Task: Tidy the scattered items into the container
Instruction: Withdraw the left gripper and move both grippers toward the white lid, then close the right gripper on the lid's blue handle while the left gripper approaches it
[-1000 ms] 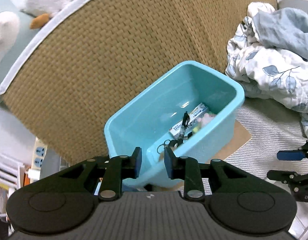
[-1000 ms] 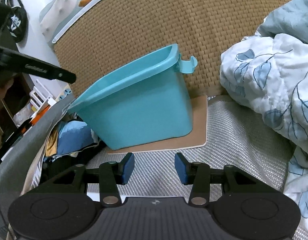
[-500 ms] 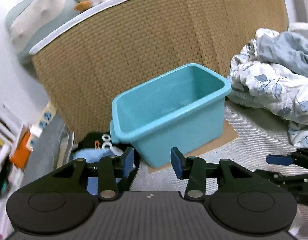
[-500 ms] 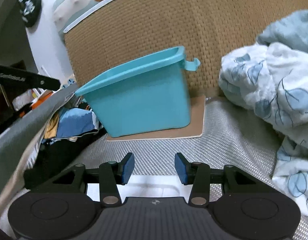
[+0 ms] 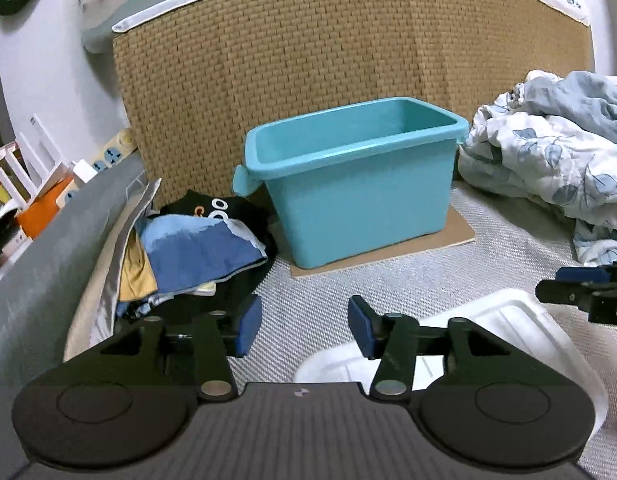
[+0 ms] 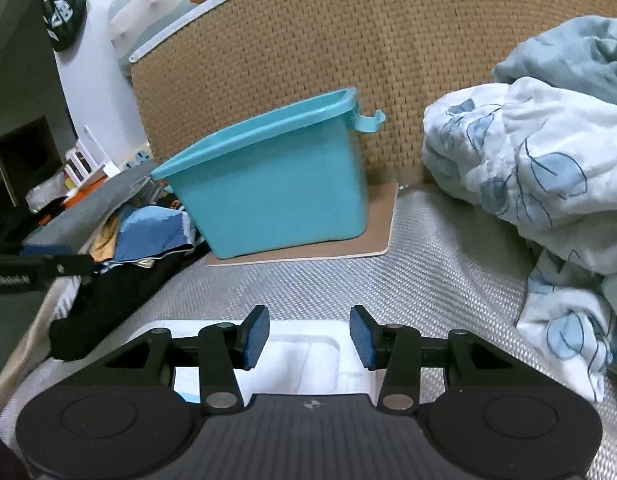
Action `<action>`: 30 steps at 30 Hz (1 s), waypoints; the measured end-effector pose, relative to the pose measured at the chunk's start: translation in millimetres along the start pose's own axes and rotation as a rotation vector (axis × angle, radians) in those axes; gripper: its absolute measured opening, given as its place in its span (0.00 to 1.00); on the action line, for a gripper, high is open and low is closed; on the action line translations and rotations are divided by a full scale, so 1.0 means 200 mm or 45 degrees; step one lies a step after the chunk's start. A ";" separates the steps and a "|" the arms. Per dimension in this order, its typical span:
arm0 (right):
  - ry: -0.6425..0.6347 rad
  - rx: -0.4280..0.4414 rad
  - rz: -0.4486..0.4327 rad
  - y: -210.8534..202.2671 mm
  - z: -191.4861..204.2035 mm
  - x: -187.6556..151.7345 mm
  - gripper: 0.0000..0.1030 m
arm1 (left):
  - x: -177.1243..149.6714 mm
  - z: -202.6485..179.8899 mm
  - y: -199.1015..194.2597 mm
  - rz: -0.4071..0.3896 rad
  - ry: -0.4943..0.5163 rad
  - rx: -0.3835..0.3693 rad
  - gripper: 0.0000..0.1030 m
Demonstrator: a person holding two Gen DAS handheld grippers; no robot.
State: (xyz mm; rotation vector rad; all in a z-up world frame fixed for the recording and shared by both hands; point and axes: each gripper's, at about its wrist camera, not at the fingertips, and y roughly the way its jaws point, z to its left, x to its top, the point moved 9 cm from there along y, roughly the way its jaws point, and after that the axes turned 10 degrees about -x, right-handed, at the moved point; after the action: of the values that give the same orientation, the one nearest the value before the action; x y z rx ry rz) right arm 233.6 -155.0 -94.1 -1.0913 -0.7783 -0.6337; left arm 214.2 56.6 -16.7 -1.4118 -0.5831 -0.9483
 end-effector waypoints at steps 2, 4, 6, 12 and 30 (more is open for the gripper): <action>-0.019 -0.012 0.004 0.00 0.00 -0.01 0.47 | -0.04 0.00 -0.01 -0.013 -0.010 -0.008 0.57; -0.064 -0.034 0.016 0.00 0.02 -0.03 0.47 | -0.08 -0.01 0.00 -0.007 -0.032 -0.016 0.58; -0.093 -0.027 0.043 0.00 0.04 -0.05 0.47 | -0.12 0.00 0.01 0.002 -0.047 -0.018 0.60; -0.119 -0.053 0.054 -0.06 0.04 -0.12 0.50 | -0.27 0.01 0.01 0.019 -0.085 -0.048 0.71; -0.164 -0.067 0.065 -0.12 0.05 -0.28 0.63 | -0.50 -0.01 0.05 0.071 -0.207 -0.207 0.82</action>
State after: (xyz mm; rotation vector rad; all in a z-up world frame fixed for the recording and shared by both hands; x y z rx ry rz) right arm 180.3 -149.7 -124.0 -1.2055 -0.8455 -0.5477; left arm 169.2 74.3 -104.1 -1.6536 -0.5946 -0.8568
